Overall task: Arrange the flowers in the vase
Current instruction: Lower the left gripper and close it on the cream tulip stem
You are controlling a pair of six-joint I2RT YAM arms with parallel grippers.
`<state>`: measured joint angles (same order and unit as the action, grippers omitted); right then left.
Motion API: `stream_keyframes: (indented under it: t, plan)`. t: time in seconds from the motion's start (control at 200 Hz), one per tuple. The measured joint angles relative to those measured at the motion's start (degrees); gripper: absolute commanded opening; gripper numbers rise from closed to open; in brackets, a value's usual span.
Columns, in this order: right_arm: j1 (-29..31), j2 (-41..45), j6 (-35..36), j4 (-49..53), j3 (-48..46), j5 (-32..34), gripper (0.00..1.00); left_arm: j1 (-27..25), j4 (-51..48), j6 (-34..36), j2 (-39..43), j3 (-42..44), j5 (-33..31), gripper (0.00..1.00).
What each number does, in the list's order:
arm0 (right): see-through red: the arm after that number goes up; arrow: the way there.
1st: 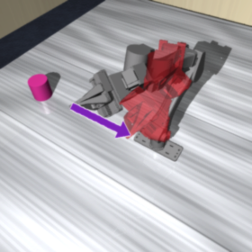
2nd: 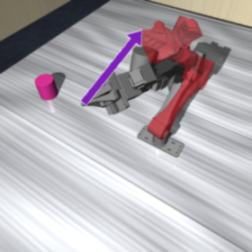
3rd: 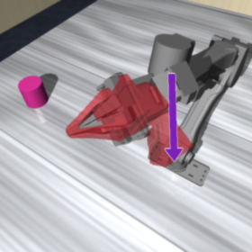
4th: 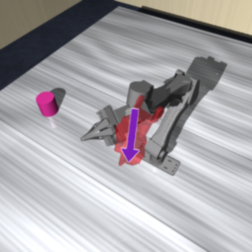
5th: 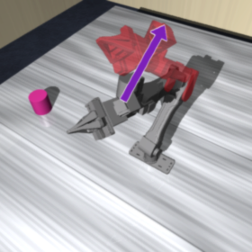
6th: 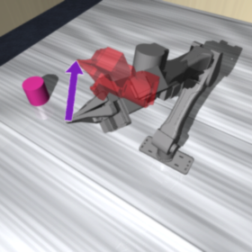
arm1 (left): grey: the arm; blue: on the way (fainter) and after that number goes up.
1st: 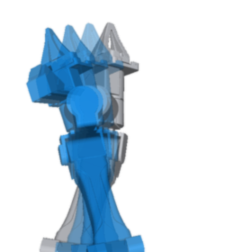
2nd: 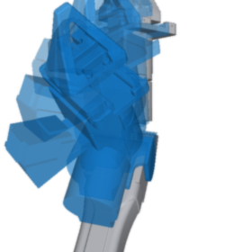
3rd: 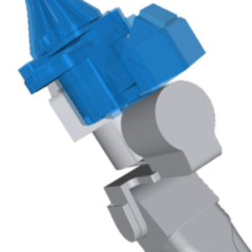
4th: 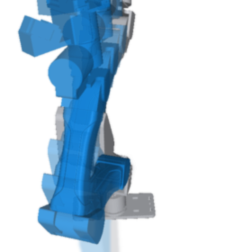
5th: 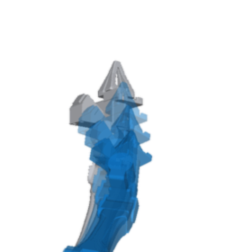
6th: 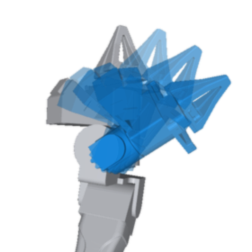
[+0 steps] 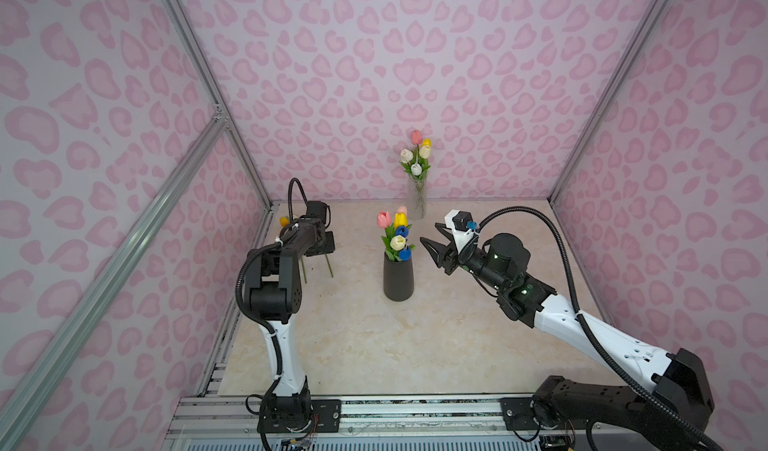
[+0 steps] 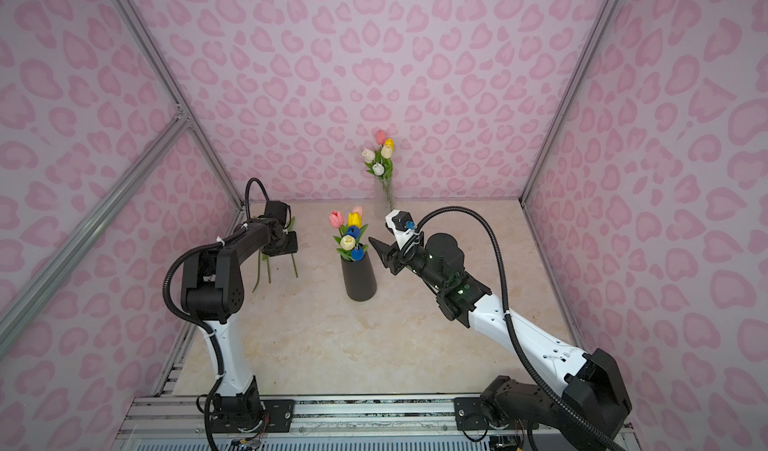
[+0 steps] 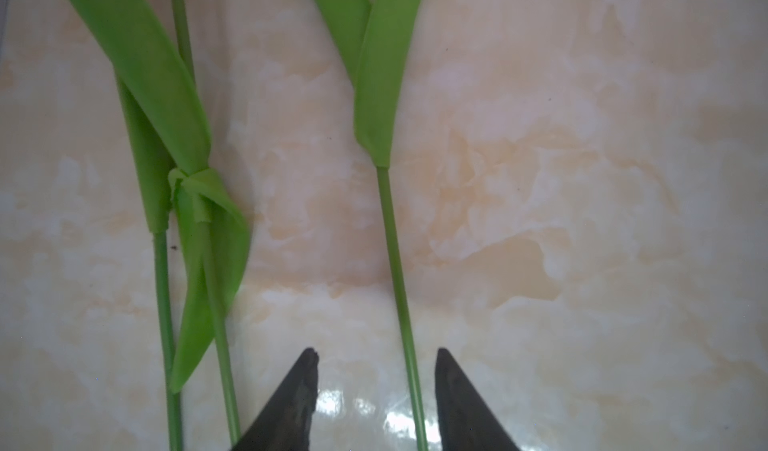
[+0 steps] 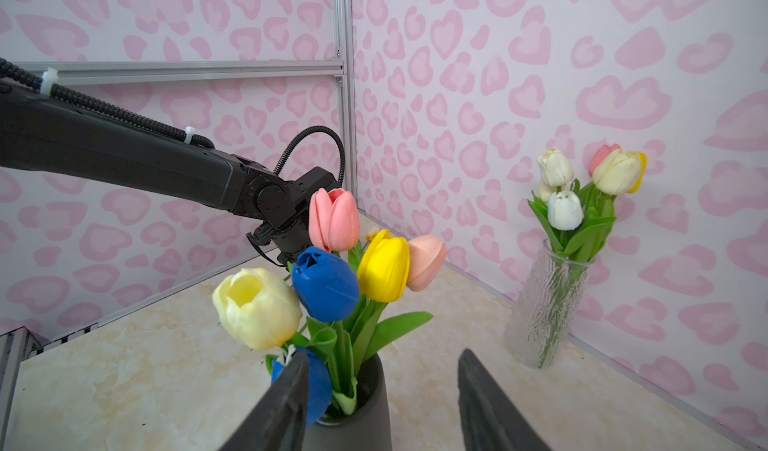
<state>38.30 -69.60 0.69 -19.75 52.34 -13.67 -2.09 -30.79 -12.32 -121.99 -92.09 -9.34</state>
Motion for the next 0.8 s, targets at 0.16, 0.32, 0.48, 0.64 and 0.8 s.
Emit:
stream_keyframes:
  t: [0.16, 0.32, 0.48, 0.64, 0.8]
  plan:
    - [0.0, 1.2, 0.2, -1.1, -1.2, 0.2, 0.57, 0.6, -1.9, 0.2, -4.9, -5.5, 0.5, 0.49]
    - [0.0, 2.4, 0.4, -1.8, -1.6, 0.6, 0.56, 1.7, -5.1, 0.2, -9.3, -11.4, 2.7, 0.42]
    - [0.0, 3.6, 1.0, -2.3, -2.6, 1.5, 0.57, 2.1, -6.7, 0.4, -11.3, -14.4, 4.0, 0.26]
    - [0.0, 4.2, 1.6, -2.9, -2.7, 1.7, 0.57, 2.1, -6.2, 0.8, -10.3, -12.7, 4.2, 0.08]
    - [-0.1, 4.2, 2.0, -2.7, -2.7, 2.1, 0.57, 2.1, -6.0, 1.2, -4.8, -5.5, 4.9, 0.04]
